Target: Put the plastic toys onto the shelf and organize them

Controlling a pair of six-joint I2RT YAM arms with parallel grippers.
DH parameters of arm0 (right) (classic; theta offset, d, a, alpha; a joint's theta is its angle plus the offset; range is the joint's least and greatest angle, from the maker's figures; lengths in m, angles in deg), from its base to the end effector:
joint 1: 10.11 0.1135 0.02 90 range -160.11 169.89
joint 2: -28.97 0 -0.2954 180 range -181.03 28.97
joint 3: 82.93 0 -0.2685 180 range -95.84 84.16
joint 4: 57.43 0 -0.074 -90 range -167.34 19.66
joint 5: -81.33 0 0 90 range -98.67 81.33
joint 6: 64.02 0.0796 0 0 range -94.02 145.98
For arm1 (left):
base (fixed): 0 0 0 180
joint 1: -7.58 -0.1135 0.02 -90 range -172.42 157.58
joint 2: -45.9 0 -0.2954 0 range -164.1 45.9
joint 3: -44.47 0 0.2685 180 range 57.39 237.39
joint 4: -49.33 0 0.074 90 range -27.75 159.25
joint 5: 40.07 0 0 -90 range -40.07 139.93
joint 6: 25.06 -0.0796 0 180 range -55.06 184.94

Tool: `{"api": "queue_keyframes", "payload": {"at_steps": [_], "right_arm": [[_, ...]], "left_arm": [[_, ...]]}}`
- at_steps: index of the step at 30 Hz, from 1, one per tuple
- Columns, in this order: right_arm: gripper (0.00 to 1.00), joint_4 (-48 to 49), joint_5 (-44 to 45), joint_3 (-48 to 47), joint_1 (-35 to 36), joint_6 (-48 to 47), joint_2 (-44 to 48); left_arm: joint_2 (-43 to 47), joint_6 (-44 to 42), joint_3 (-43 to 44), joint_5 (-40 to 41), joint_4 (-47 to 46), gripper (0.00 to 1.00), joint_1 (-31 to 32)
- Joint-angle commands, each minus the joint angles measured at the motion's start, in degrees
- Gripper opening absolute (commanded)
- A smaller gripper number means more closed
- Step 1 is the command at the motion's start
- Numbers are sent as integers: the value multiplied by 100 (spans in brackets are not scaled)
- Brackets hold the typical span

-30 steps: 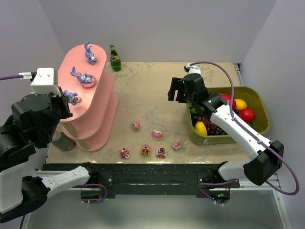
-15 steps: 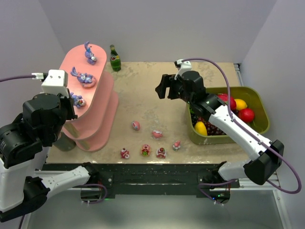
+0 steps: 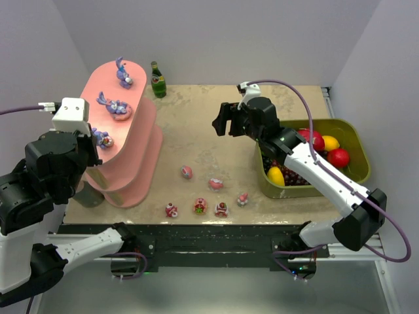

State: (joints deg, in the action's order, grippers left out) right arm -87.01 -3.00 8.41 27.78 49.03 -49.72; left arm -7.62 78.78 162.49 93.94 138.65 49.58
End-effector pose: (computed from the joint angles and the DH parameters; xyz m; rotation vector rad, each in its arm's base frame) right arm 0.2975 0.2215 0.3982 -0.1852 1.9521 0.6172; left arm 0.0958 -0.0118 0.5383 -0.0133 1.8788 0.1051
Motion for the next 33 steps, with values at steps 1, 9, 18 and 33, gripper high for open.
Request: {"api": "queue_keyframes", "payload": {"at_steps": [1, 9, 18, 33], "right_arm": [[80, 208, -101, -177, 52, -37, -32], [80, 225, -119, -143, 105, -20, -41], [79, 287, -101, 42, 105, 59, 47], [80, 243, -171, -19, 105, -19, 30]], "left_arm": [[34, -154, 28, 125, -90, 9, -43], [-124, -163, 133, 99, -90, 21, -43], [-317, -224, 292, 143, -90, 24, -43], [-326, -181, 661, -50, -90, 32, -51]]}}
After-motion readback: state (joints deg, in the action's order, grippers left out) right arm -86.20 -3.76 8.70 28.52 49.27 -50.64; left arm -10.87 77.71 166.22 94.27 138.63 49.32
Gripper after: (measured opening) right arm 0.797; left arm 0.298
